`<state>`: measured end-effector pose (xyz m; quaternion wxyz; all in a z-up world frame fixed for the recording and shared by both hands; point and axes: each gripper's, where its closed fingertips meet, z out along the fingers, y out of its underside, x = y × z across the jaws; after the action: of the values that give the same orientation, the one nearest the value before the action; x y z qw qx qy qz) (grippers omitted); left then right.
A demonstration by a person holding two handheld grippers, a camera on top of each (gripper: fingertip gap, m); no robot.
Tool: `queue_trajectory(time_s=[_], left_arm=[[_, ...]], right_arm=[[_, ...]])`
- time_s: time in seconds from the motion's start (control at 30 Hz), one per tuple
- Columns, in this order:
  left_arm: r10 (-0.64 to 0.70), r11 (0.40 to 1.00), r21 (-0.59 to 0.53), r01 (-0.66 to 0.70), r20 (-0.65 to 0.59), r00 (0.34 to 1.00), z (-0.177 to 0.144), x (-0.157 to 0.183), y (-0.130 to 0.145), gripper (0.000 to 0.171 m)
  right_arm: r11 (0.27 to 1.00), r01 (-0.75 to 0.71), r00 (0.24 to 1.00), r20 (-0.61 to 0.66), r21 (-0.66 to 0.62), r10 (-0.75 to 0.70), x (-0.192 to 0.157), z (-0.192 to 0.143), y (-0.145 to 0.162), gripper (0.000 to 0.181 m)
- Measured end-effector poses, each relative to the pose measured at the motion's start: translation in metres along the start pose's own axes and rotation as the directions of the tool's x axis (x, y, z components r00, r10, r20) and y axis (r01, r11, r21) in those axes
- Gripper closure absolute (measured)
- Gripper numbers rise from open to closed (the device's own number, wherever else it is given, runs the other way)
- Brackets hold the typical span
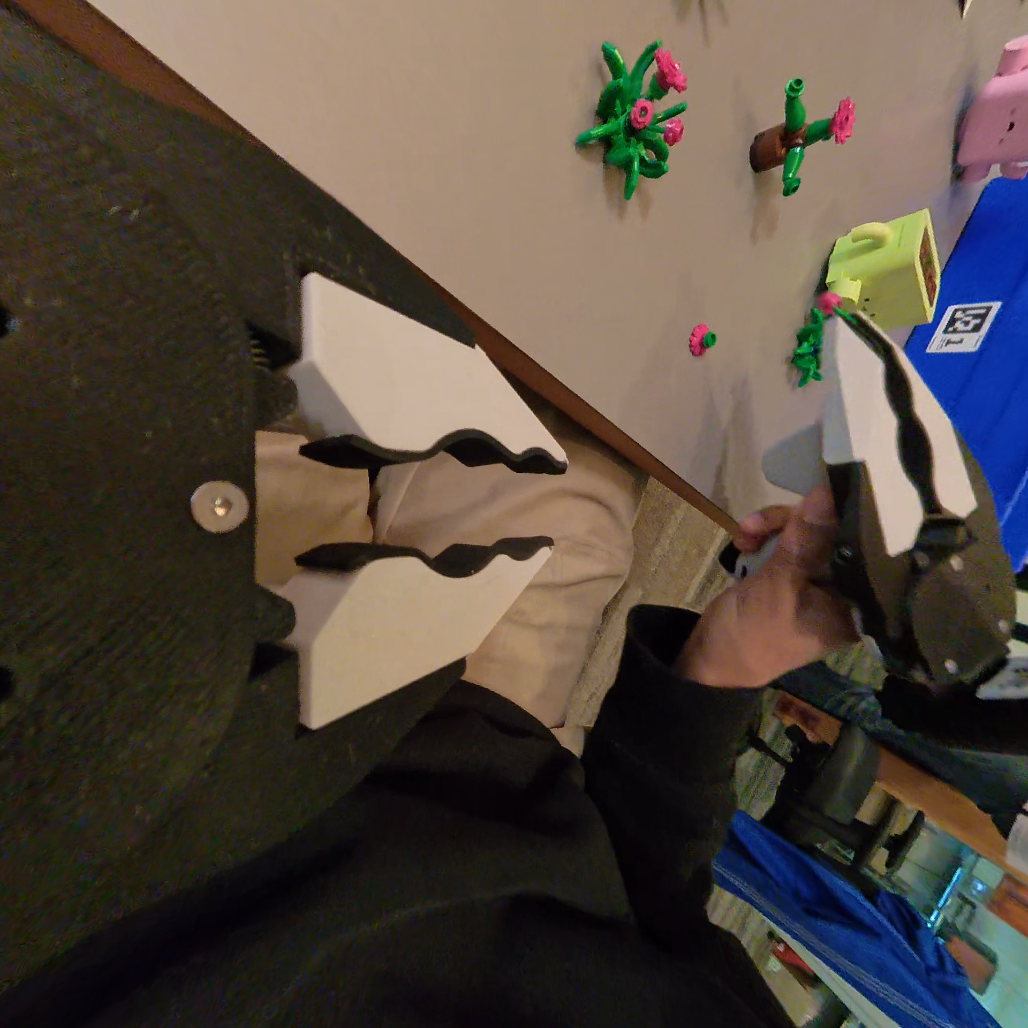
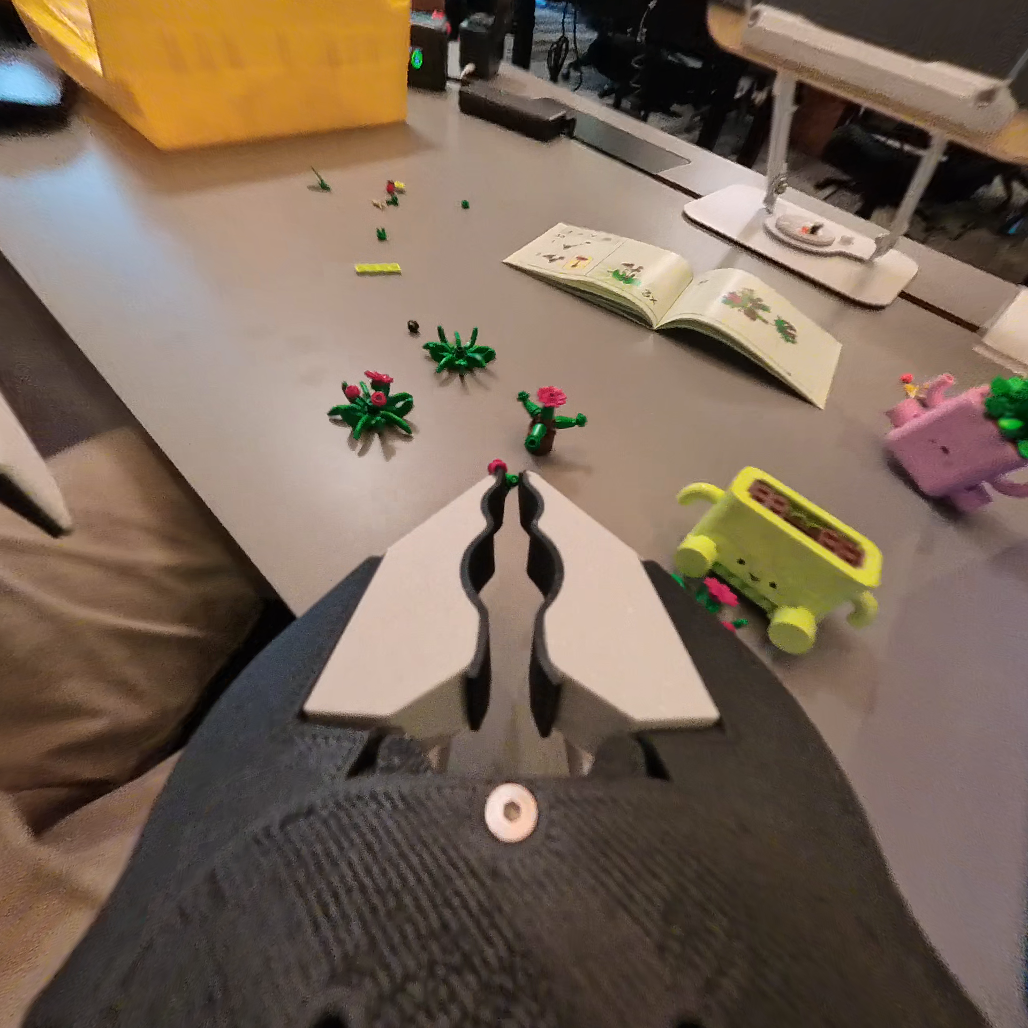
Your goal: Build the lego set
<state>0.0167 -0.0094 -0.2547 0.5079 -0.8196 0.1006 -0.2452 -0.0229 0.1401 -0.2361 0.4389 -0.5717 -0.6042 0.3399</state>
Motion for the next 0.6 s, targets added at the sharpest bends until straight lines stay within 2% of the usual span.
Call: queue_trajectory(time_s=[0.17, 0.6], left_arm=[[-0.017, 1.000, 0.004, 0.017, -0.011, 1.000, -0.004, -0.001, 0.001, 0.151], [-0.069, 0.997, 0.025, 0.071, -0.067, 0.995, -0.006, 0.001, -0.002, 0.151]], right_arm=[[0.995, 0.081, 0.997, 0.021, -0.063, -0.080, -0.018, 0.016, 0.019, 0.179], [0.977, 0.211, 0.977, -0.005, -0.029, -0.211, -0.025, 0.013, 0.024, 0.179]])
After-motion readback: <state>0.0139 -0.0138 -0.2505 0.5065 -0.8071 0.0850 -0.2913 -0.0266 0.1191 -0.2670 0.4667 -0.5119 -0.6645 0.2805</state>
